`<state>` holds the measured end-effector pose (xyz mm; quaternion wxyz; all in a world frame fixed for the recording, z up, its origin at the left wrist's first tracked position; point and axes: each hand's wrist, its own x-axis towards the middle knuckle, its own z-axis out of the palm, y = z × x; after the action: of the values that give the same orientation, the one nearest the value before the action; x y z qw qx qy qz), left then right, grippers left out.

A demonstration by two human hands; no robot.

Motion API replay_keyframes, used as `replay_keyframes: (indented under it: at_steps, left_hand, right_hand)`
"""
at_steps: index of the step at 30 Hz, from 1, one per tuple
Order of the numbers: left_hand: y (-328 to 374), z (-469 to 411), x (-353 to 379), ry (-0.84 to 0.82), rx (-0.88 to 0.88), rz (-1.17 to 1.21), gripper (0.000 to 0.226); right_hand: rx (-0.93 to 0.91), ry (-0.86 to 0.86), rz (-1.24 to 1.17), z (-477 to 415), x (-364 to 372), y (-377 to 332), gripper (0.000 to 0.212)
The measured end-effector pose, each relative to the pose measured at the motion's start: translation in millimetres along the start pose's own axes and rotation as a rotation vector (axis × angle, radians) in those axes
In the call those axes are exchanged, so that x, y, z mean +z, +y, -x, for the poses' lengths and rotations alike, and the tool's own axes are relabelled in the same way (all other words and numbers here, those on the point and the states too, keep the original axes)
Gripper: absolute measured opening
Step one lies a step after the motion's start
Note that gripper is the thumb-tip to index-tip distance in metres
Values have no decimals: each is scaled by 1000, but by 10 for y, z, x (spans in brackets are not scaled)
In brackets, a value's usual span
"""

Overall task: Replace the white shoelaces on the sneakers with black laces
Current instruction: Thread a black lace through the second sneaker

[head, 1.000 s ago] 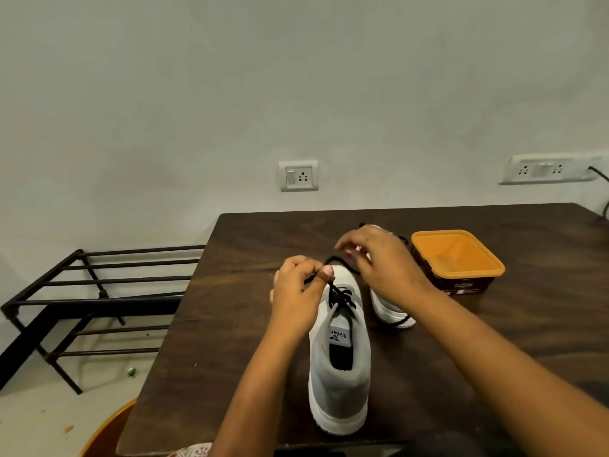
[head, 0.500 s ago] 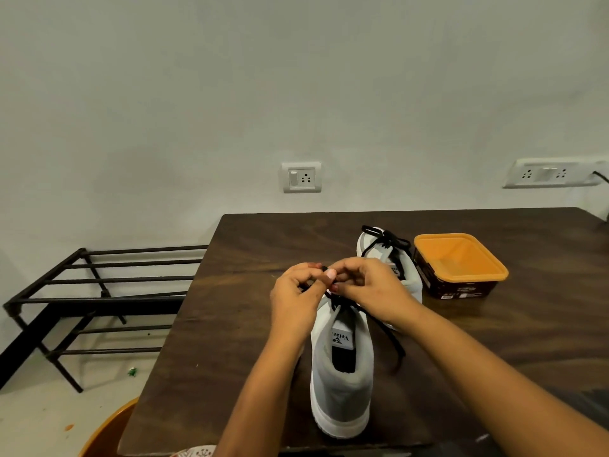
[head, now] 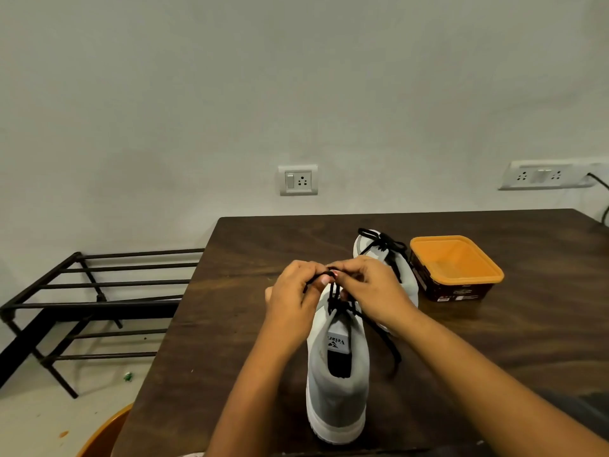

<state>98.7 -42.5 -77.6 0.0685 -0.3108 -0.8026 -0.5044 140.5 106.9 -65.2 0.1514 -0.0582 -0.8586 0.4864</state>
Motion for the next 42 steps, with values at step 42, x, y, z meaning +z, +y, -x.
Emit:
replay_keyframes:
  at_steps: [42]
  left_hand:
    - [-4,-190,133,106,-67,-86,26]
  right_hand:
    - [200,-265,-90,-99,-372,-109,54]
